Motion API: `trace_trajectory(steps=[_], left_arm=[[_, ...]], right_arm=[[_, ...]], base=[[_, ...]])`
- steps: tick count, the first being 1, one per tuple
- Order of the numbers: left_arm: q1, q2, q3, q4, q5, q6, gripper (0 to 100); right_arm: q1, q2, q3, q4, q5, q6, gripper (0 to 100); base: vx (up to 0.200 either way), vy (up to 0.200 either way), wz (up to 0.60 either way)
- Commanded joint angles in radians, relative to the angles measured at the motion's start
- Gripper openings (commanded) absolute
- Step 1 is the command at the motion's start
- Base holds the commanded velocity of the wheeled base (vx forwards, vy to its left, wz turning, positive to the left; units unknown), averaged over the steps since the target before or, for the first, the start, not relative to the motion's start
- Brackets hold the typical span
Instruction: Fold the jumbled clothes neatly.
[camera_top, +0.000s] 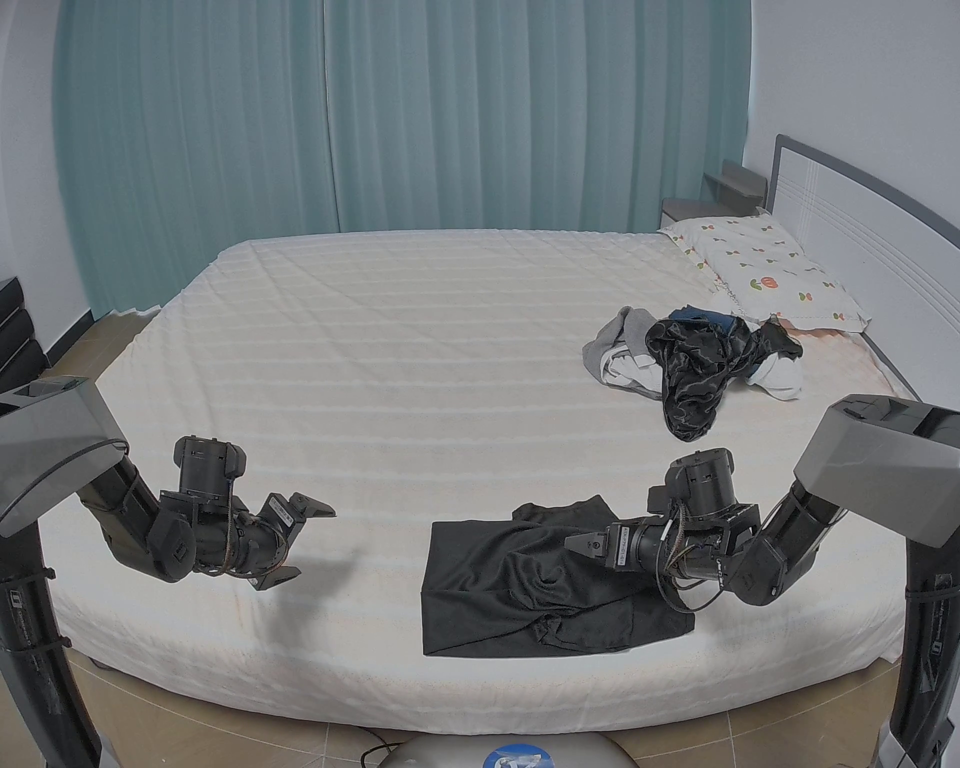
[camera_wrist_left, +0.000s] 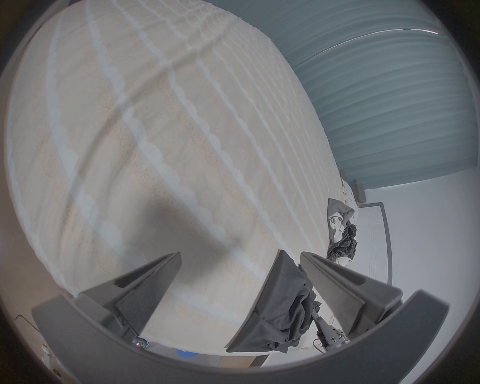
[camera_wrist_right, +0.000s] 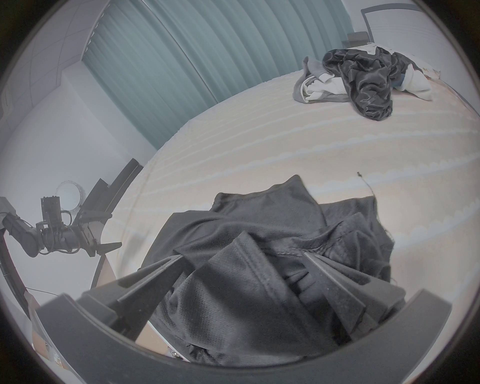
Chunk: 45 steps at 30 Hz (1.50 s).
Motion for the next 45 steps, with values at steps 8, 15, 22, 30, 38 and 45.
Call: trace_trajectory(steps=[8,15,22,30,38,45], left_arm=[[-0.001,0.003,0.000,0.000,0.000,-0.001,100],[-0.001,0.005,-0.002,0.000,0.000,0.000,100],[-0.001,0.005,0.000,0.000,0.001,-0.001,100],[-0.001,0.005,0.000,0.000,0.001,-0.001,100],[-0.002,0.005,0.000,0.000,0.003,-0.001,100],[-0.002,0.005,0.000,0.000,0.004,-0.001,100]], right_arm=[[-0.009,0.001,0.062,-0.006,0.034,0.001,0],[-0.041,-0.130,0.197,-0.031,0.072,-0.001,0],[-0.091,-0.196,0.368,-0.086,0.126,-0.002,0],[-0.102,-0.159,0.513,-0.194,0.144,-0.065,0],[-0.101,-0.134,0.564,-0.221,0.146,-0.105,0],[-0.110,-0.176,0.575,-0.272,0.144,-0.108,100]], base=[[0.000,0.000,0.00],[0.000,0.000,0.00],[0.000,0.000,0.00],[0.000,0.000,0.00],[0.000,0.000,0.00],[0.000,0.000,0.00]])
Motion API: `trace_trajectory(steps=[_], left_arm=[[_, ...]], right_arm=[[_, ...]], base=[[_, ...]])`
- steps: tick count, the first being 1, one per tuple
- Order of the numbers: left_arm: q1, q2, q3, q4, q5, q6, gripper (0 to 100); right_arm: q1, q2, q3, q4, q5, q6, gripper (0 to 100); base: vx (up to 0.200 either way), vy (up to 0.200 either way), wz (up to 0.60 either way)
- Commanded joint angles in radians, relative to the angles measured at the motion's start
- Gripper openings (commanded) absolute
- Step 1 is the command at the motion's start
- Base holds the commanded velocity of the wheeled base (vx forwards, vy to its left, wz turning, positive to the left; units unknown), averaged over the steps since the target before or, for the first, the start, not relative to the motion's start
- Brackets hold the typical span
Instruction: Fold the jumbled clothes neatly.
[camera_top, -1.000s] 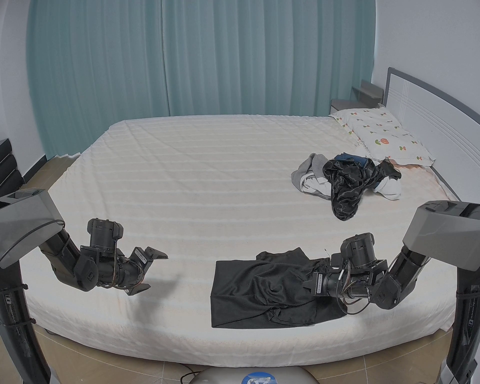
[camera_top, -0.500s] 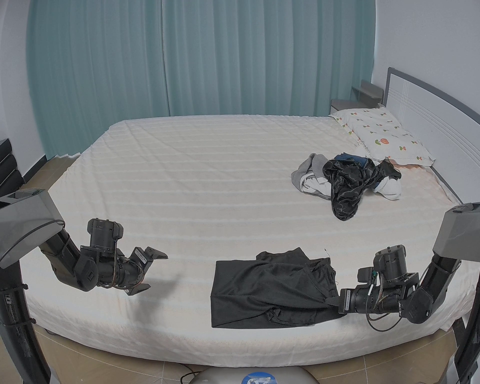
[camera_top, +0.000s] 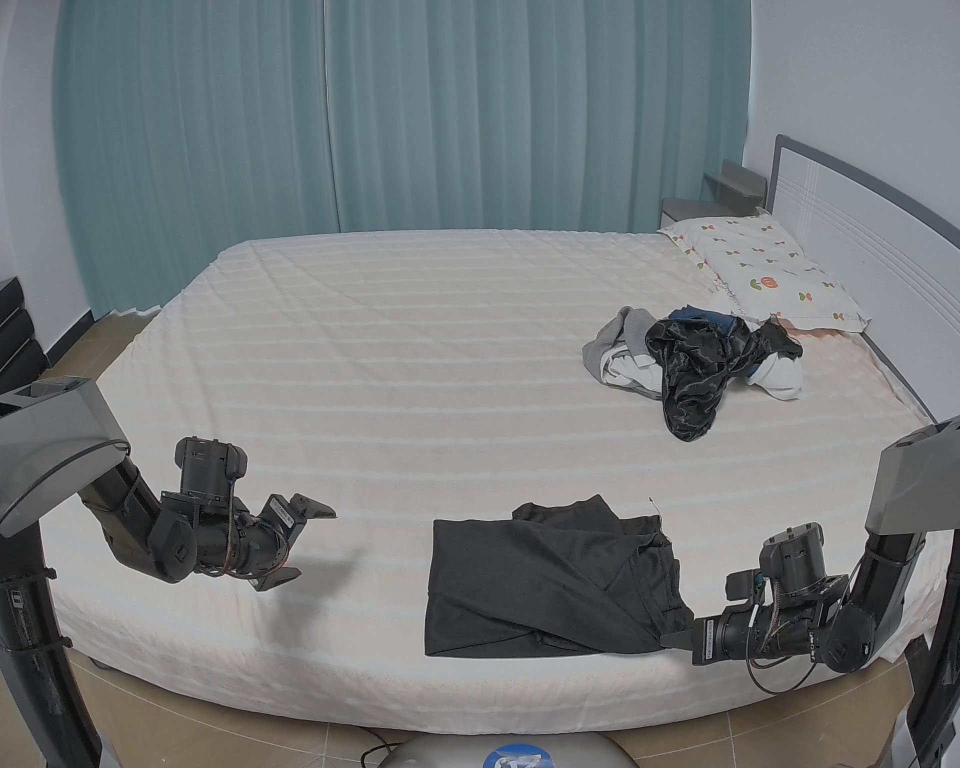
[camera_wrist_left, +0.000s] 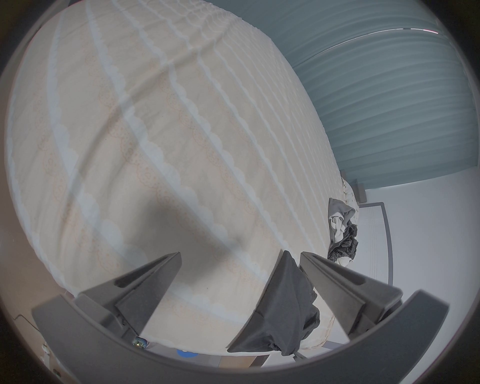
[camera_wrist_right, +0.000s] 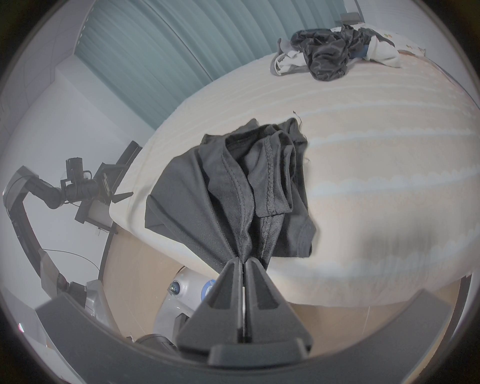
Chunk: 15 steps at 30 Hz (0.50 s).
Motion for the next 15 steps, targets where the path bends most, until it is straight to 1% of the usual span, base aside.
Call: trace_trajectory(steps=[1,4,7,9,15], left_arm=[[0.000,0.002,0.000,0.000,0.001,0.000,100],[0.000,0.002,0.000,0.000,0.001,0.000,100],[0.000,0.002,0.000,0.000,0.001,0.001,100],[0.000,0.002,0.000,0.000,0.001,0.000,100],[0.000,0.002,0.000,0.000,0.004,0.000,100]], right_arm=[[-0.008,-0.040,0.003,-0.037,0.001,0.012,100],[-0.029,-0.075,-0.037,-0.060,0.001,0.030,100],[-0.032,-0.087,-0.088,-0.046,0.001,0.042,100],[-0.025,-0.070,-0.158,-0.042,0.000,0.067,100],[0.023,0.008,-0.348,0.082,-0.011,0.118,100]], base=[[0.000,0.000,0.00],[0.000,0.000,0.00],[0.000,0.000,0.00],[0.000,0.000,0.00],[0.000,0.000,0.00]])
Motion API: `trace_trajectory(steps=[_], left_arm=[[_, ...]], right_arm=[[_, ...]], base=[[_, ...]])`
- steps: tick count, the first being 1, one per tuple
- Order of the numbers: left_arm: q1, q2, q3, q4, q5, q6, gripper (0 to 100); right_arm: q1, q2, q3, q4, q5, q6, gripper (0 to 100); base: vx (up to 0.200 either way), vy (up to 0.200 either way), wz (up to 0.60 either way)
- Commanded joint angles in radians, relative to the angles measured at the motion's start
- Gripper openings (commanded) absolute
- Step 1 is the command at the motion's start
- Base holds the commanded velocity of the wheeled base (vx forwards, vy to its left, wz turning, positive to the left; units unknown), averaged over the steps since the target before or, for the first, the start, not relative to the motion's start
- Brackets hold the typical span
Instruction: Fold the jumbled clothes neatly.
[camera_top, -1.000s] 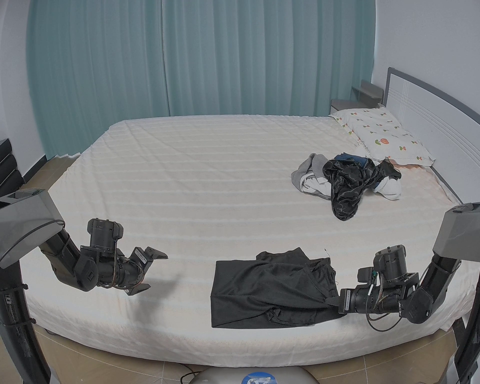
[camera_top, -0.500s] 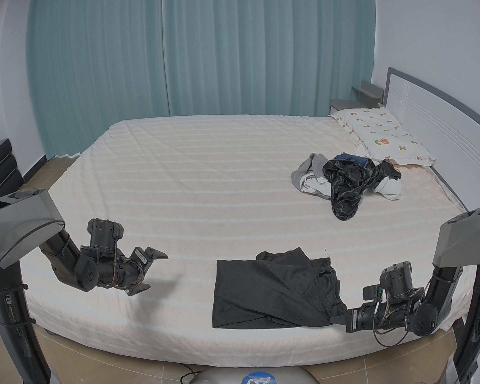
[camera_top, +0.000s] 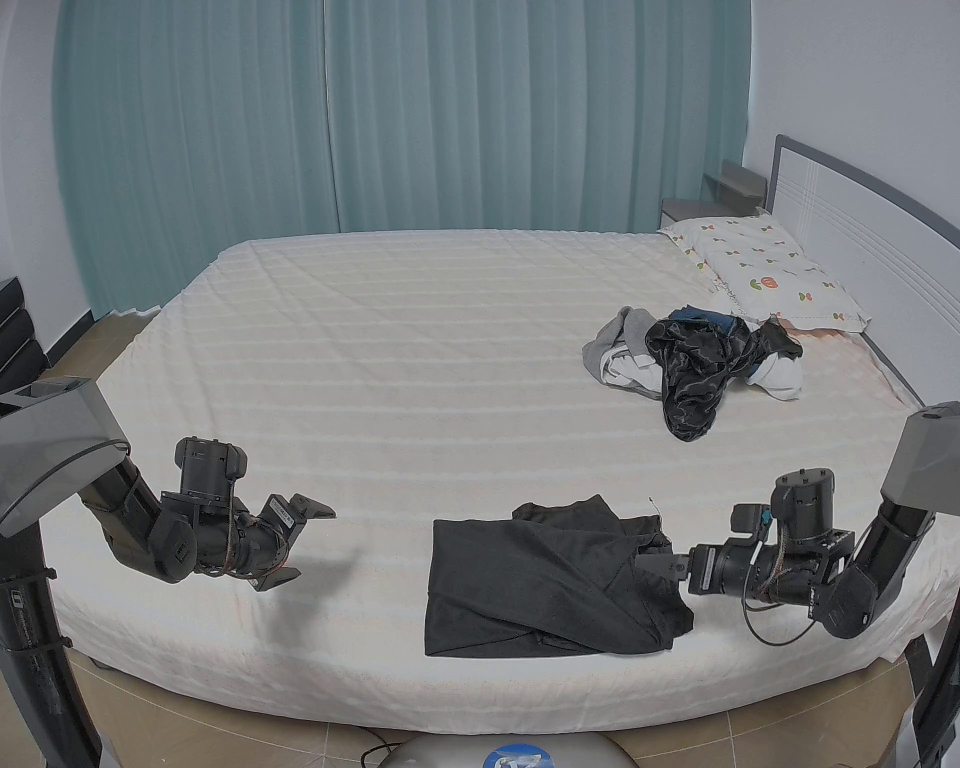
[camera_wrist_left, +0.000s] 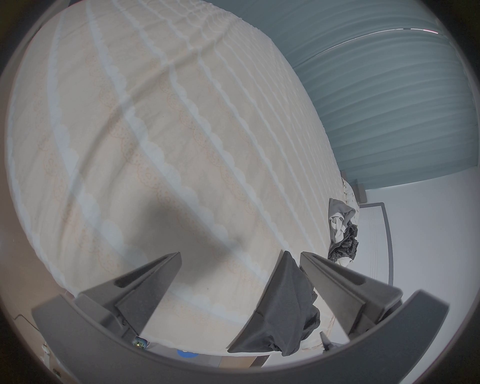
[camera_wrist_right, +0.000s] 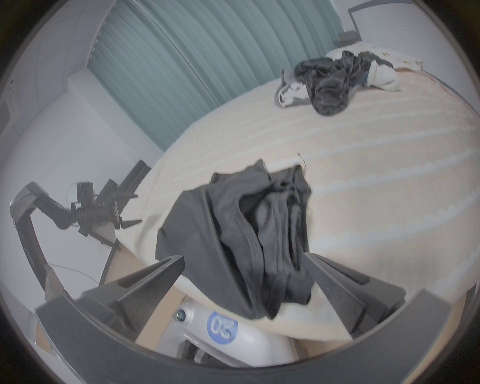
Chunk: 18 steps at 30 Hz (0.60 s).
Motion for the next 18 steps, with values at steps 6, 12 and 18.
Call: trace_trajectory(steps=[6,12,18], left_arm=[[0.000,0.001,0.000,0.000,0.002,0.001,100],[-0.002,0.001,0.000,0.000,0.002,0.001,100],[-0.002,0.001,0.000,0.000,0.002,0.001,100]], right_arm=[[0.051,0.142,-0.256,0.192,-0.015,0.044,100],[0.051,0.191,-0.308,0.240,-0.058,0.041,100],[0.051,0.237,-0.415,0.321,-0.130,0.042,0]], base=[[0.000,0.000,0.00],[0.000,0.000,0.00],[0.000,0.000,0.00]])
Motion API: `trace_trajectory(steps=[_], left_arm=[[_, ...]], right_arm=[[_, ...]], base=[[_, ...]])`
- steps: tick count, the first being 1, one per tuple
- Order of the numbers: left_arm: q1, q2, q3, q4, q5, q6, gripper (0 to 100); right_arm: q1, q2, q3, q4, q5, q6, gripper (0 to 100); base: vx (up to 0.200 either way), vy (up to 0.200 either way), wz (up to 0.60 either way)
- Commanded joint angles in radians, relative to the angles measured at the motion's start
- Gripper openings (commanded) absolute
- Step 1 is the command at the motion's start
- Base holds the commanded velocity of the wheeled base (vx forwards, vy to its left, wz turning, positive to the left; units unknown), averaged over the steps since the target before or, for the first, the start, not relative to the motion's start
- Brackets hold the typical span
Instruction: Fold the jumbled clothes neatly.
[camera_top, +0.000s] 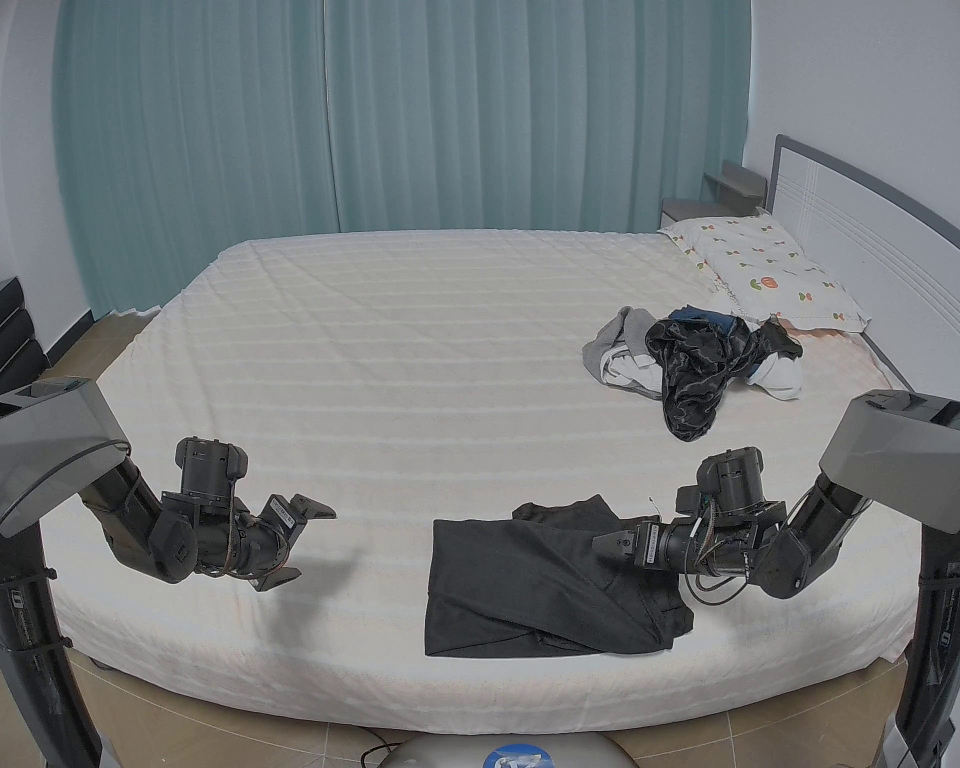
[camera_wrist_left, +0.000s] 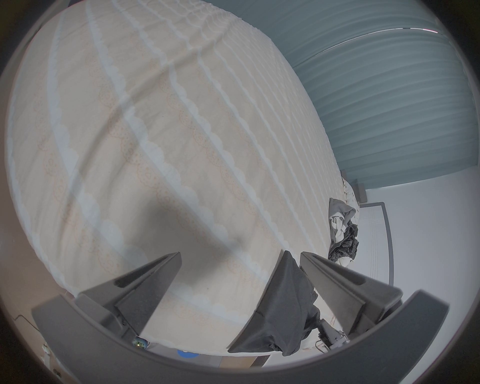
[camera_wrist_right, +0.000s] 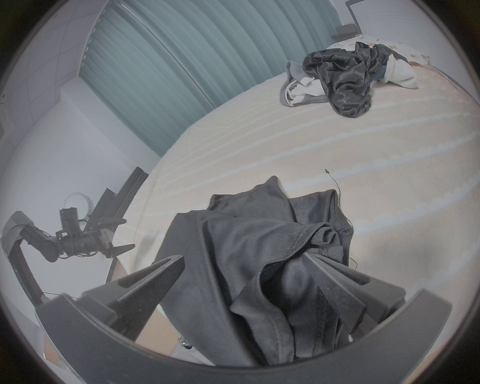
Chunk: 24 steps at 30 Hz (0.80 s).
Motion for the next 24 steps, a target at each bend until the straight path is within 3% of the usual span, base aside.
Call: trace_trajectory(steps=[1,4,15,24], left_arm=[[0.000,0.001,0.000,0.000,0.000,-0.001,100],[0.000,0.001,0.000,0.000,0.000,-0.001,100],[0.000,0.001,0.000,0.000,0.003,-0.001,100],[0.000,0.001,0.000,0.000,0.003,-0.001,100]], right_arm=[[0.001,0.052,-0.074,0.040,-0.042,0.001,0],[-0.008,0.032,-0.088,0.043,-0.077,0.001,0],[-0.068,-0.043,-0.077,0.000,-0.080,0.049,0],[-0.093,0.041,-0.089,-0.101,-0.015,0.058,0]], base=[[0.000,0.000,0.00],[0.000,0.000,0.00],[0.000,0.000,0.00],[0.000,0.000,0.00]])
